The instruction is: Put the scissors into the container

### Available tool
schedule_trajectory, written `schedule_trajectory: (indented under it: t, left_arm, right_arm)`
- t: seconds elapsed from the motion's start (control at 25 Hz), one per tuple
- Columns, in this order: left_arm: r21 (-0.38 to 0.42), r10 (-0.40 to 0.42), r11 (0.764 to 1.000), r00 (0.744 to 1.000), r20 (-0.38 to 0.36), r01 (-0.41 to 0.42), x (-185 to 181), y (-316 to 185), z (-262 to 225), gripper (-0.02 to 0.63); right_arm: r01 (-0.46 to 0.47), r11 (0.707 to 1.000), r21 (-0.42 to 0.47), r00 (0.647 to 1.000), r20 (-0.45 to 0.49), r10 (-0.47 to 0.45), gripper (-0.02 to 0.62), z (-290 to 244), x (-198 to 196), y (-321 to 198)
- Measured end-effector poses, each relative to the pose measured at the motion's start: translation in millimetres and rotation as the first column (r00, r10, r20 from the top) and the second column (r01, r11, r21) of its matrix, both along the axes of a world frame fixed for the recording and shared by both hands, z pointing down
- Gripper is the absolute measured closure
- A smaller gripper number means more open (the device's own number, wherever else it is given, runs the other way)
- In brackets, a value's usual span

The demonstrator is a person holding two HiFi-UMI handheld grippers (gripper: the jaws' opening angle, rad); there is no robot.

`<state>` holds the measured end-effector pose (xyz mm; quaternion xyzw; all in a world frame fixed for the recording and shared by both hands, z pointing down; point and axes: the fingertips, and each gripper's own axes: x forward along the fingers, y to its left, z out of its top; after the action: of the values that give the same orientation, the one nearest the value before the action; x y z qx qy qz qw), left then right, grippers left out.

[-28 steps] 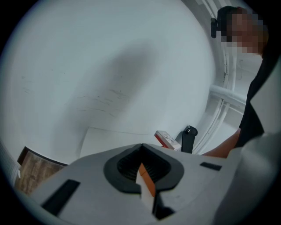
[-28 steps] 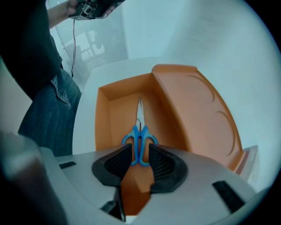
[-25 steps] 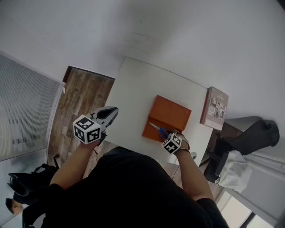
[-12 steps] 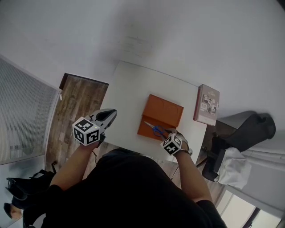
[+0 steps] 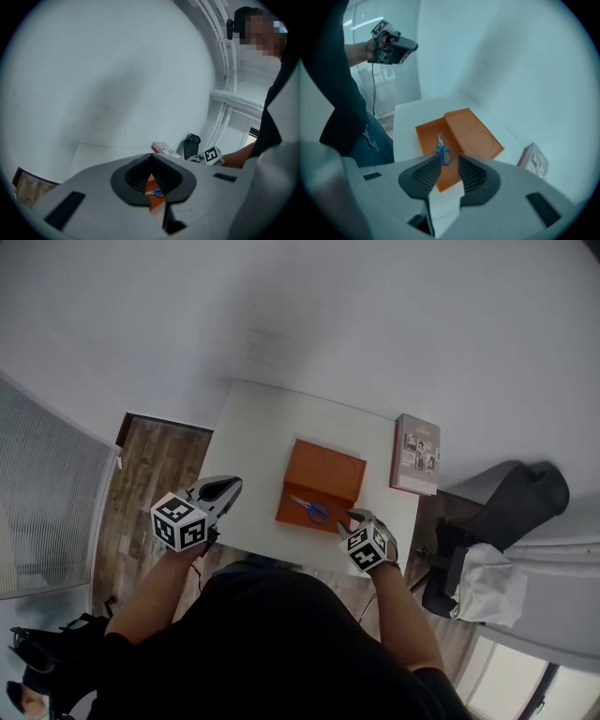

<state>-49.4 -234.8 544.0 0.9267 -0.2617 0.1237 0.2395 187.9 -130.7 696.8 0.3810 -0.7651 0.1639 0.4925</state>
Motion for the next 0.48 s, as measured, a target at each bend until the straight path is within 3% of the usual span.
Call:
schedule_trajectory:
  t: [0.48]
  left_arm:
    - [0.034, 0.048, 0.998, 0.999, -0.005, -0.048, 27.5, 35.3, -15.0, 0.597]
  right_arm:
    - [-0.188, 0.971, 0.148, 0.976, 0.135, 0.168, 0.482, -65.0, 35.7, 23.1]
